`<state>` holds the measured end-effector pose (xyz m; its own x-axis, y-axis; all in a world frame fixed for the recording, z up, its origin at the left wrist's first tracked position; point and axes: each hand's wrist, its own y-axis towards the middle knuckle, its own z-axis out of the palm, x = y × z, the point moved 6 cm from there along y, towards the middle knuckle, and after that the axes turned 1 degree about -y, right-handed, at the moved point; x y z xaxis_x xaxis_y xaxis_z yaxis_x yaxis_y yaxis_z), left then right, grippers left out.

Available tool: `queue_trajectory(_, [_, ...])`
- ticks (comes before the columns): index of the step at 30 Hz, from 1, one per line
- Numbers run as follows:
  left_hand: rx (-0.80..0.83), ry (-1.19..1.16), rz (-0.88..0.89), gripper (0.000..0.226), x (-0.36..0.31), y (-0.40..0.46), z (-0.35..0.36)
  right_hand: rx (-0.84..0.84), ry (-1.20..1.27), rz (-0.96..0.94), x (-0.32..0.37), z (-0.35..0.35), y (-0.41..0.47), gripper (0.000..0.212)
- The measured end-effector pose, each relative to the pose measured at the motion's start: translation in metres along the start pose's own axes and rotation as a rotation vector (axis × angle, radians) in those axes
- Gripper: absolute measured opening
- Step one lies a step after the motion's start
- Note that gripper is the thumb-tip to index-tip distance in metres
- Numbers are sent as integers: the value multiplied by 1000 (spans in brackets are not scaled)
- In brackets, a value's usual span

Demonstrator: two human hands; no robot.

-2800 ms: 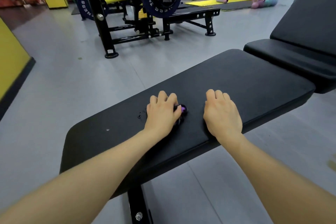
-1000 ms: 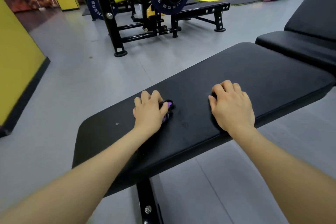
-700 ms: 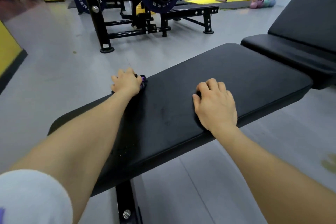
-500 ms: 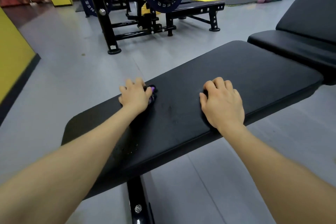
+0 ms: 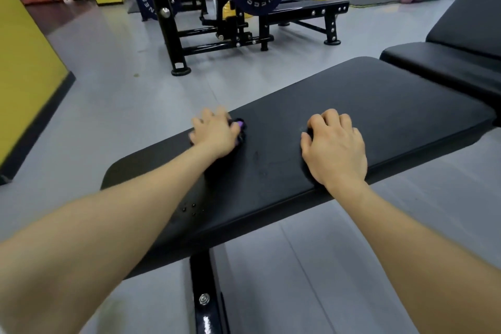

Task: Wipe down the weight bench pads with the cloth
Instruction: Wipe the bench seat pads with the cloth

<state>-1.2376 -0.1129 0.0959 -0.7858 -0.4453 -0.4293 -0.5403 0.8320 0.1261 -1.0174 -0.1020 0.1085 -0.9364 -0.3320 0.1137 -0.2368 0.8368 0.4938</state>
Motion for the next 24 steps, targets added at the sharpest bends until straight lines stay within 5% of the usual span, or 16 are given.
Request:
queue_trajectory(7, [50, -64, 445, 26, -32, -102, -4, 20, 23, -3, 3, -1, -3, 26])
queue_trajectory(14, [-45, 73, -54, 32, 28, -15, -12, 12, 19, -16, 4, -3, -4, 27])
queue_trajectory(17, [-59, 66, -26, 30, 11, -43, -8, 12, 17, -16, 3, -2, -2, 27])
queue_trajectory(24, [-82, -10, 347, 21, -37, -149, -8, 34, 50, -48, 4, -2, -8, 31])
